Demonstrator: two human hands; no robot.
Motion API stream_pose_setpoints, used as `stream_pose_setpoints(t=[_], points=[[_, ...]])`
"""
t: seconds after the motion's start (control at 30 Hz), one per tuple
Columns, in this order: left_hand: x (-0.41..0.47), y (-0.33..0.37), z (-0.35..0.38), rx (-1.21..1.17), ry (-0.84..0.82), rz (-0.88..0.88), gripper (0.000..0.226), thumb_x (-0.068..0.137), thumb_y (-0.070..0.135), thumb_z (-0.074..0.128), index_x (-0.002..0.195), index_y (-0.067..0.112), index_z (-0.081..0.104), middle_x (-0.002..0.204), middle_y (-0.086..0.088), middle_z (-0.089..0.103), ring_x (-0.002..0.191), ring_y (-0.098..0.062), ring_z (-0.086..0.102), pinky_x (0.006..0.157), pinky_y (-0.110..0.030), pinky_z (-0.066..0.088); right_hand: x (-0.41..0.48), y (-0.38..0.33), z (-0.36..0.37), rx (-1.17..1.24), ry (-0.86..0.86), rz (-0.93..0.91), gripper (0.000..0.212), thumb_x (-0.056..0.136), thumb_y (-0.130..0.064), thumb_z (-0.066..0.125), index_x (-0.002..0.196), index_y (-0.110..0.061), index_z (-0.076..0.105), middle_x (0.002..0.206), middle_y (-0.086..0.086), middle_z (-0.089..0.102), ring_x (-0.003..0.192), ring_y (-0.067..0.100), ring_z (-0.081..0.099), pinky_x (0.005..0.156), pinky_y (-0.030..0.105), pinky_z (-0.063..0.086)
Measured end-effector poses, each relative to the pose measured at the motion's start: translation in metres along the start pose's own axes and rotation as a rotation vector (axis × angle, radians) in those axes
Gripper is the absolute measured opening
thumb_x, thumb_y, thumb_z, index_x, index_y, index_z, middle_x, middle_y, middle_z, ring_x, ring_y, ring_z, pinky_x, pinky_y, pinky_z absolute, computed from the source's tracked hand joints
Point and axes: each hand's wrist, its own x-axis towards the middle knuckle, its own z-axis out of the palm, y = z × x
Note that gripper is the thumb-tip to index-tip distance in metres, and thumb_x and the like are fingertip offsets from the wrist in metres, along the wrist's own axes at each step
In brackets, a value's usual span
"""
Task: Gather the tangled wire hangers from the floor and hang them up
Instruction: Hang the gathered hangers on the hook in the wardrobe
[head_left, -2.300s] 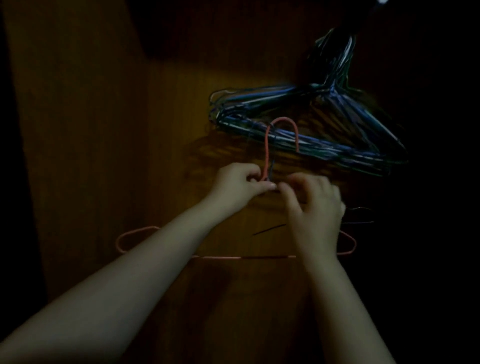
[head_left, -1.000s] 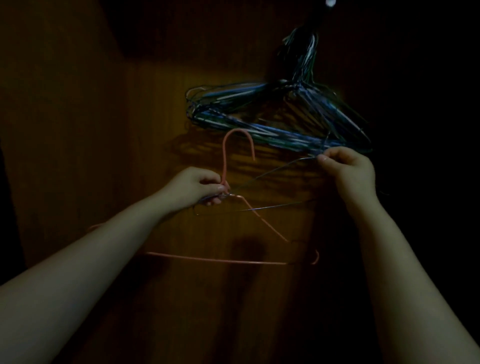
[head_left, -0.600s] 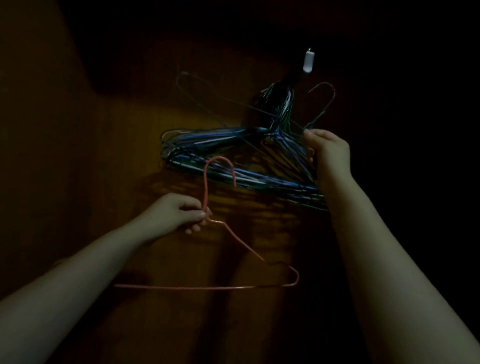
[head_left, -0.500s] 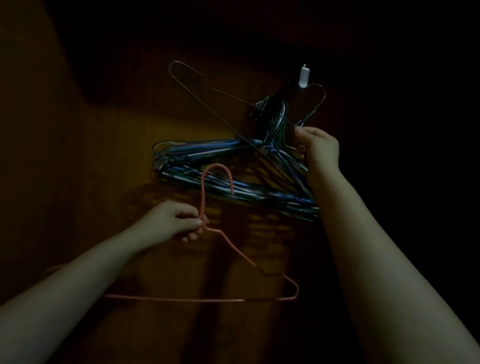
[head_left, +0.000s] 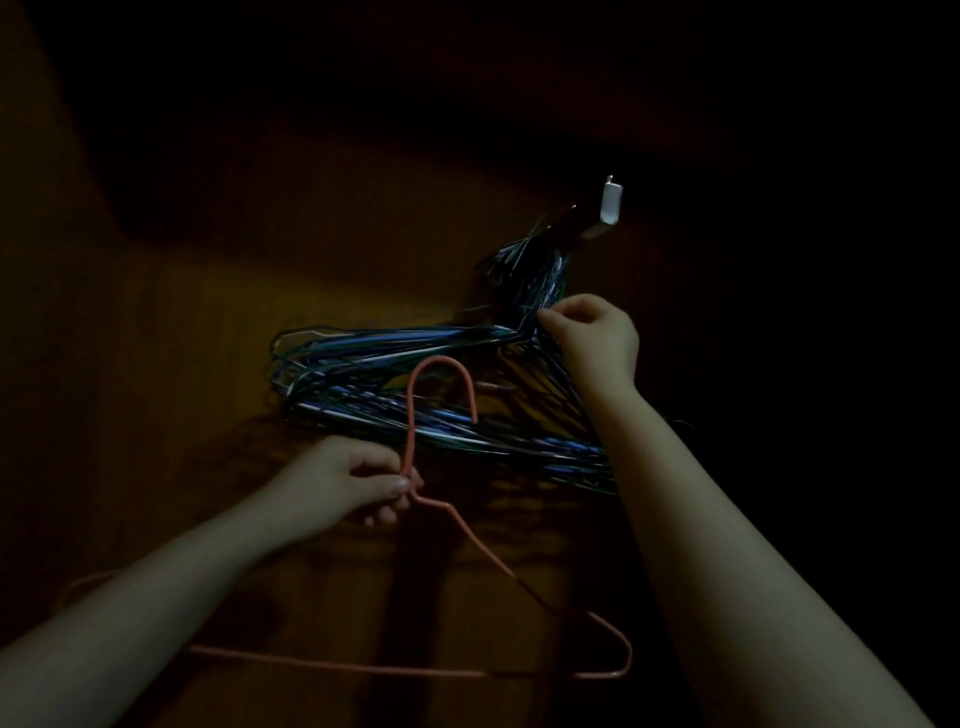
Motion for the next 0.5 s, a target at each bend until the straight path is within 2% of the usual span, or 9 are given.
stream_pose_setpoints(t=[0.17, 0.27, 0.37, 0.43, 0.5], points=[[0.002, 0.000, 0.003, 0.004, 0.019, -0.010, 0.020, 0.090, 0.000, 0.053, 0.082, 0.013, 0.066, 0.059, 0.005, 0.067, 0.053, -0.001, 0.060, 0.050, -0.012, 0.046, -0.012, 0.009, 0.004, -0.048, -0.026, -0.044, 0.008, 0.088, -0.024, 0.065, 0.081, -0.021, 0.065, 0.075, -0.011, 0.060, 0.069, 0.001, 0.055, 0.056, 0.013, 0.040], [0.000, 0.001, 0.006, 0.020, 0.043, -0.017, 0.019, 0.090, 0.003, 0.054, 0.083, 0.014, 0.068, 0.063, 0.002, 0.067, 0.056, -0.002, 0.061, 0.052, -0.014, 0.047, -0.017, 0.012, 0.006, -0.091, -0.003, -0.054, 0.008, 0.089, -0.026, 0.064, 0.081, -0.023, 0.065, 0.079, -0.011, 0.061, 0.073, 0.002, 0.056, 0.057, 0.014, 0.040], [-0.007, 0.002, 0.013, -0.001, 0.064, -0.032, 0.019, 0.090, 0.002, 0.054, 0.083, 0.012, 0.067, 0.069, 0.000, 0.065, 0.055, -0.001, 0.060, 0.052, -0.014, 0.047, -0.022, 0.017, 0.008, -0.160, 0.072, -0.085, 0.008, 0.089, -0.028, 0.063, 0.089, -0.024, 0.070, 0.097, -0.006, 0.065, 0.094, 0.013, 0.058, 0.078, 0.031, 0.050], [-0.015, 0.004, 0.018, -0.010, 0.087, -0.039, 0.018, 0.091, 0.003, 0.054, 0.083, 0.012, 0.067, 0.070, 0.000, 0.065, 0.055, -0.001, 0.060, 0.052, -0.014, 0.048, -0.031, 0.018, 0.008, -0.201, 0.126, -0.108, 0.013, 0.090, -0.029, 0.061, 0.098, -0.027, 0.071, 0.106, -0.006, 0.065, 0.105, 0.018, 0.056, 0.090, 0.042, 0.048], [-0.024, 0.006, 0.024, -0.027, 0.116, -0.049, 0.018, 0.091, 0.003, 0.053, 0.082, 0.013, 0.066, 0.068, 0.001, 0.064, 0.054, 0.000, 0.059, 0.051, -0.013, 0.047, -0.049, 0.017, 0.005, -0.259, 0.151, -0.111, 0.020, 0.092, -0.031, 0.057, 0.108, -0.028, 0.068, 0.115, -0.005, 0.062, 0.114, 0.019, 0.051, 0.098, 0.042, 0.041]])
